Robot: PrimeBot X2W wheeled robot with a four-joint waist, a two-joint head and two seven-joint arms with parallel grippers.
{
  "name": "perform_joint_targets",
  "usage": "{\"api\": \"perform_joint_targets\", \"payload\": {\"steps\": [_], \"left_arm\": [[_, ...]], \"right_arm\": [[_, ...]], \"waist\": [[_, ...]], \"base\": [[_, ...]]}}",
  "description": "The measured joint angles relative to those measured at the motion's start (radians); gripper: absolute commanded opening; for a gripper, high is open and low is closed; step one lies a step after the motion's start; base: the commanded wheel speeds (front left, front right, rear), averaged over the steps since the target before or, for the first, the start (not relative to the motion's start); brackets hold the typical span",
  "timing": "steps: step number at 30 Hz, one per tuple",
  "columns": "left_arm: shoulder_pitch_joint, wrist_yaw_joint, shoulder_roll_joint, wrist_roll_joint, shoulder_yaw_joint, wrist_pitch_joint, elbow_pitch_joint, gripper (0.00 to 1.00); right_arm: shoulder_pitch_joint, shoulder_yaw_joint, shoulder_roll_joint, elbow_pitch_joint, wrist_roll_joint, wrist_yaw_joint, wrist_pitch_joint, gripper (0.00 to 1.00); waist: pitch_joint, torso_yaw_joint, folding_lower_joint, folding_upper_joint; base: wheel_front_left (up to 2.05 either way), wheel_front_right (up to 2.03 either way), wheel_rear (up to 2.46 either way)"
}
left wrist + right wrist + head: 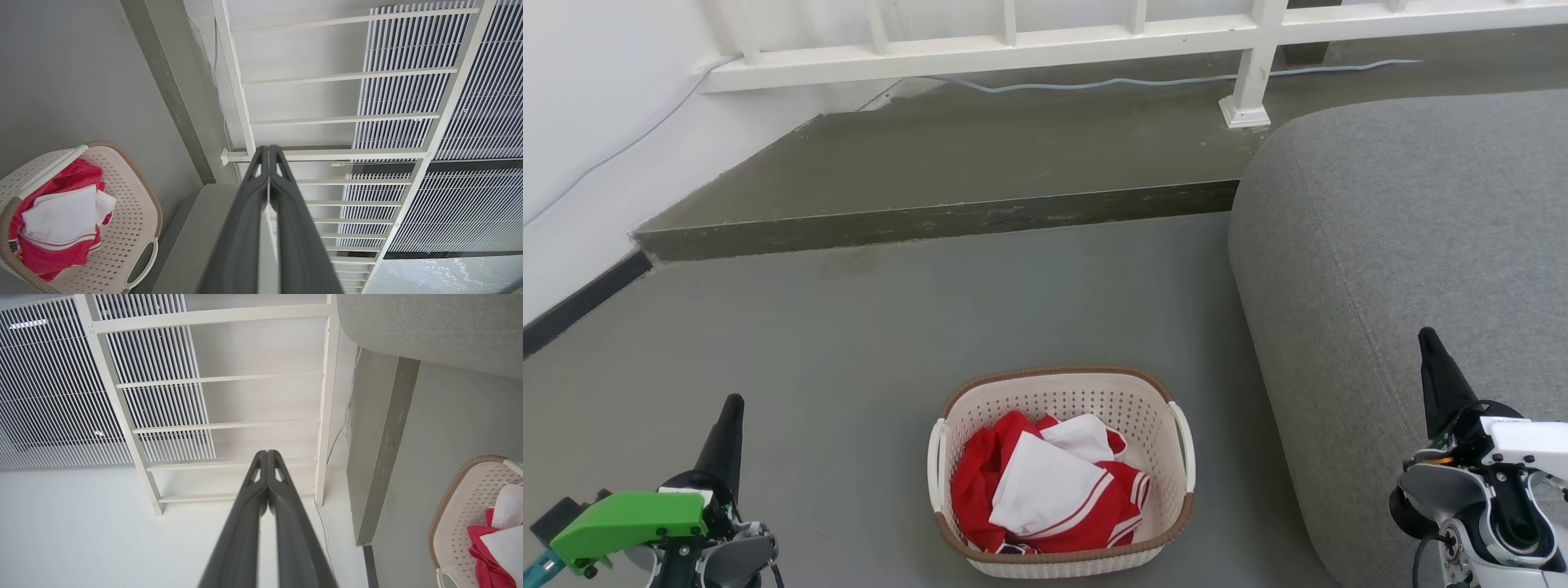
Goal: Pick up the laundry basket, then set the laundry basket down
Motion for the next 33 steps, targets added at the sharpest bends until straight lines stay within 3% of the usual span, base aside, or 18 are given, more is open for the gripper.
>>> {"api": "perform_joint_targets", "payload": {"steps": [5,6,7,8,9,33], "left_arm": [[0.000,0.000,0.000,0.000,0.000,0.000,0.000,0.00],[0.000,0.000,0.000,0.000,0.000,0.000,0.000,1.00],[0.003,0.001,-0.002,0.000,-0.001,0.000,0.009,1.00],[0.011,0.001,-0.006,0.000,-0.002,0.000,0.020,0.00],[0.020,0.001,-0.011,0.000,-0.003,0.000,0.032,1.00],[0.035,0.001,-0.020,0.051,-0.042,-0.069,-0.009,1.00]], "right_arm": [[0.000,0.000,0.000,0.000,0.000,0.000,0.000,0.00],[0.000,0.000,0.000,0.000,0.000,0.000,0.000,1.00],[0.005,0.001,0.003,0.008,0.000,0.000,-0.001,1.00],[0.013,0.001,0.008,0.019,0.001,-0.001,-0.001,0.00],[0.025,0.002,0.014,0.031,0.001,-0.001,-0.001,1.00],[0.037,0.034,0.022,-0.015,-0.048,-0.001,-0.048,1.00]], "waist": [[0.000,0.000,0.0000,0.0000],[0.000,0.000,0.0000,0.0000],[0.000,0.000,0.0000,0.0000],[0.000,0.000,0.0000,0.0000],[0.000,0.000,0.0000,0.0000],[0.003,0.000,0.0000,0.0000]], "base": [[0.00,0.00,0.00],[0.00,0.00,0.00],[0.00,0.00,0.00],[0.00,0.00,0.00],[0.00,0.00,0.00],[0.00,0.00,0.00]]}}
